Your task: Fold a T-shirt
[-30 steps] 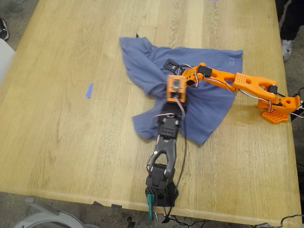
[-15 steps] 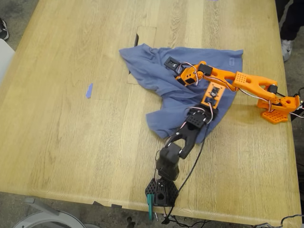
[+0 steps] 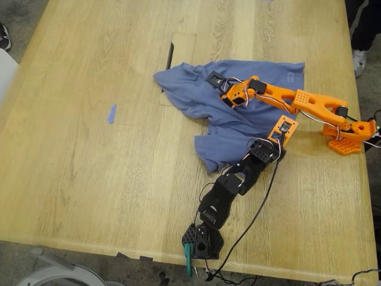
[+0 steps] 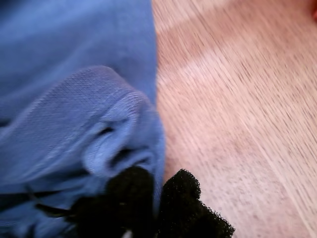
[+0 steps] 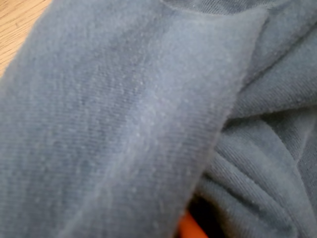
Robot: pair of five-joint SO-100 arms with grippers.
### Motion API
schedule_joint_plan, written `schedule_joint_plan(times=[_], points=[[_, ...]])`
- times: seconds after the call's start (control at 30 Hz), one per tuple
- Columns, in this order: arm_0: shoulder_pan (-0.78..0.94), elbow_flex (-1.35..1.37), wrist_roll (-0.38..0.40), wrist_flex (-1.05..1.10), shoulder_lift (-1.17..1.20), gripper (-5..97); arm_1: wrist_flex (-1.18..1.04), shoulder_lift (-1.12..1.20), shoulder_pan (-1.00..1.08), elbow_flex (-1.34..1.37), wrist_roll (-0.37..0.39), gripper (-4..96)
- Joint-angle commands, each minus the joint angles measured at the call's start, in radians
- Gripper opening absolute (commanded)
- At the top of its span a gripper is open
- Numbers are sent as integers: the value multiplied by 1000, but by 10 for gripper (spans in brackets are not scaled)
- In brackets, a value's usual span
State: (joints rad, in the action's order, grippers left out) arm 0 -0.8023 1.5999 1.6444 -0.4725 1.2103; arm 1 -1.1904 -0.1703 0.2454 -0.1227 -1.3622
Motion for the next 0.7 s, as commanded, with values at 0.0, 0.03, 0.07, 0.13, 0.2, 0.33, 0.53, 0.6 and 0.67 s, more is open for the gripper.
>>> schedule_joint_plan(times=[0.0, 0.03, 0.07, 0.13, 0.2, 0.33, 0.53, 0.6, 0.67], points=[[-28, -23, 6, -3, 0, 169, -12, -34, 67, -8, 8, -2], [-9, -20, 3, -3, -3, 216, -14, -35, 67, -8, 8, -2], [9, -17, 2, -3, -6, 266, -18, -38, 67, -8, 8, -2], [38, -18, -3, -3, -5, 388, -25, -43, 66, -8, 8, -2], [57, -25, -6, -9, 12, 491, -34, -48, 64, -8, 8, -2], [61, -71, -11, -104, 64, 599, -44, -58, 61, -8, 8, -2], [49, -262, -12, -347, 98, 642, -60, -67, 55, -8, 8, -2], [48, -327, -15, -397, 91, 643, -64, -69, 52, -8, 8, -2], [57, -357, -28, -414, 72, 646, -67, -71, 48, -8, 8, -2]])
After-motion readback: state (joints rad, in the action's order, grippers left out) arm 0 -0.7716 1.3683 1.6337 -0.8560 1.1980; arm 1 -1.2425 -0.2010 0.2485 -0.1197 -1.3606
